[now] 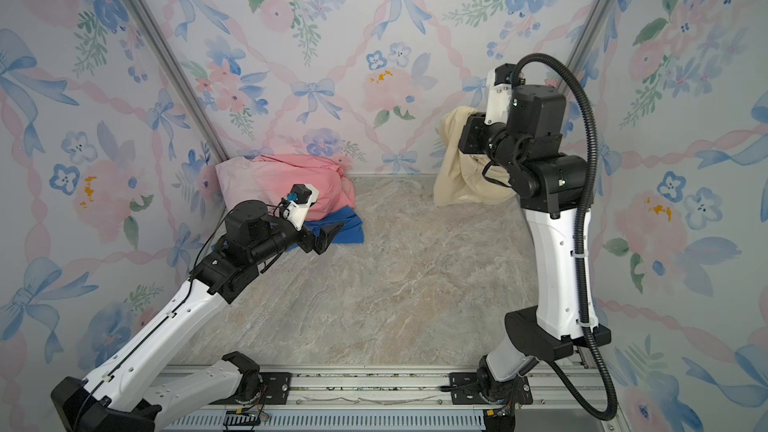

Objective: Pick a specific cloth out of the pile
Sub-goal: 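Lower the beige shorts onto the table and release with the right gripper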

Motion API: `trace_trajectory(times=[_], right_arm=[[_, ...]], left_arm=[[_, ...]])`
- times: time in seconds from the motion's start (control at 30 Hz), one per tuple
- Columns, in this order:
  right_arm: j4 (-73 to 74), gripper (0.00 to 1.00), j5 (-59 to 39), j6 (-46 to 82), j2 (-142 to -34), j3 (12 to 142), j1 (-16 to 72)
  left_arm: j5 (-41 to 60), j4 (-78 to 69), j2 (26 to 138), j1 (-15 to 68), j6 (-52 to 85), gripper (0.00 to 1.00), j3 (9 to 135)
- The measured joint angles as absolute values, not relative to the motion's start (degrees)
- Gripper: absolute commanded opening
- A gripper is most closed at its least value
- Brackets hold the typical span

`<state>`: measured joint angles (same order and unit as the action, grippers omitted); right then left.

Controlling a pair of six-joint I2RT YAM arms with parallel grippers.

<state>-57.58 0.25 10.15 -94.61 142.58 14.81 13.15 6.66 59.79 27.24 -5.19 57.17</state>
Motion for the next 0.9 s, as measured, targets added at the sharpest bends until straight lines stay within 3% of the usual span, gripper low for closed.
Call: trace_trajectory(times=[0.1, 0.37, 0.73, 0.9], right_arm=[[-57.14, 0.0, -0.75, 9.04, -95.09, 137.97, 14.66], [-42.81, 0.0, -5.69, 10.98, -93.01, 107.55, 11.97], [-35.7, 0.0, -7.49, 10.96, -87.31, 92.27, -9.82], [-34.76, 0.0, -7.31, 8.88, -87.83, 87.88, -10.55]], left_arm=[[13.63, 4.1, 59.81, 26.74, -5.89, 0.98, 55.05], [15.59, -1.5, 59.81, 25.45, -6.0, 0.98, 52.56], [19.51, -3.33, 59.83, 24.82, -5.54, 0.98, 52.25], [21.91, -3.6, 61.12, 23.81, -4.91, 0.98, 52.27]])
